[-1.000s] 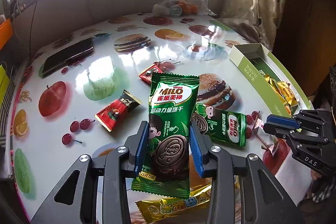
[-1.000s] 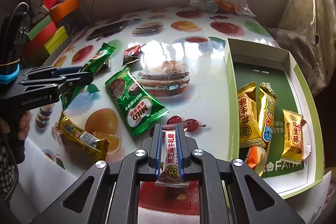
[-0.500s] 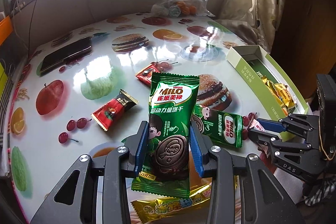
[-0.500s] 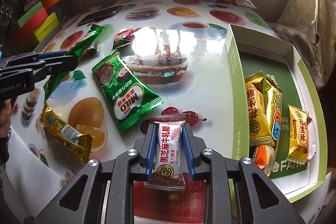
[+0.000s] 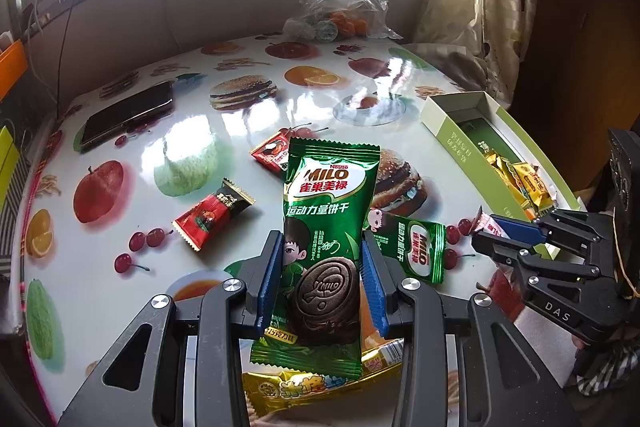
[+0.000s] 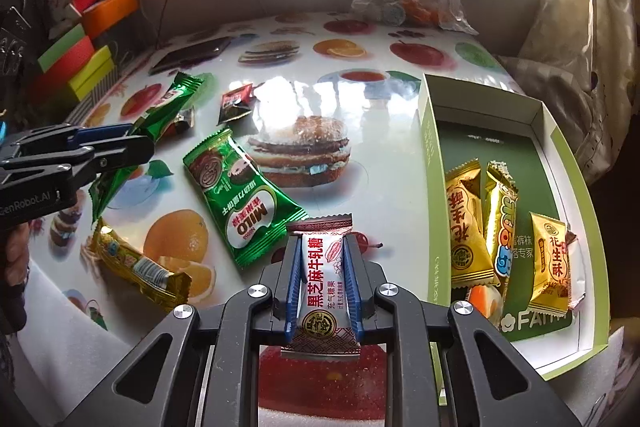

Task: Organize snacks
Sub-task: 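Lift and carry the nougat bar and MILO pack over the green box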

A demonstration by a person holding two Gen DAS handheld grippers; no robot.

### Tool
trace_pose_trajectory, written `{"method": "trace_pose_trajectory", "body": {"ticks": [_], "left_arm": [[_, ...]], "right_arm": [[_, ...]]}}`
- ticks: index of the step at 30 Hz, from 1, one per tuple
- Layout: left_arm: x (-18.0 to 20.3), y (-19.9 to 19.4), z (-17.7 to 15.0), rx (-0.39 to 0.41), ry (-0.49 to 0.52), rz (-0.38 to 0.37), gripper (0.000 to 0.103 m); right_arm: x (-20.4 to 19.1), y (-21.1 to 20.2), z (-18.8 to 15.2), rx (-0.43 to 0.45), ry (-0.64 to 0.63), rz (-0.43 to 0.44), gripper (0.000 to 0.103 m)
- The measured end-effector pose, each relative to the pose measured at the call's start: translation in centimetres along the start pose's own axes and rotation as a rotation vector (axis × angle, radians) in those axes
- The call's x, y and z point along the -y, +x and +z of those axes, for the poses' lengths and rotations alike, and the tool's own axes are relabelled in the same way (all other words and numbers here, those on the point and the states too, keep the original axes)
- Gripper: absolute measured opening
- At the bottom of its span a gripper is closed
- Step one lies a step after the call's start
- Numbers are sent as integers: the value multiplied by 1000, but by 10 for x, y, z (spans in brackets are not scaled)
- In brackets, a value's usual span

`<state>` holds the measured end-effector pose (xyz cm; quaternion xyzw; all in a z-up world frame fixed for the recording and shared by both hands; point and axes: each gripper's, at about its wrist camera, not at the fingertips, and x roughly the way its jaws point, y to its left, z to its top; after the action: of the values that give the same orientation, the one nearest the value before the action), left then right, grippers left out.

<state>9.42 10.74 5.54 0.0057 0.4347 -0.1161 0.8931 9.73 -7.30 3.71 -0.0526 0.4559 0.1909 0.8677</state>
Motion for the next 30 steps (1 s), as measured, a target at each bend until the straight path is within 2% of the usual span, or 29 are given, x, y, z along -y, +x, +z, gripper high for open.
{"method": "trace_pose_trajectory", "body": {"ticks": [8, 13, 30], "left_arm": [[16, -11, 6, 19, 10, 8, 39], [28, -14, 13, 39, 22, -15, 39], [78, -6, 38, 54, 64, -78, 39]], "right_arm": [[2, -21, 8, 50, 13, 13, 19], [8, -36, 10, 82, 26, 6, 19], [56, -60, 6, 121, 120, -56, 19]]}}
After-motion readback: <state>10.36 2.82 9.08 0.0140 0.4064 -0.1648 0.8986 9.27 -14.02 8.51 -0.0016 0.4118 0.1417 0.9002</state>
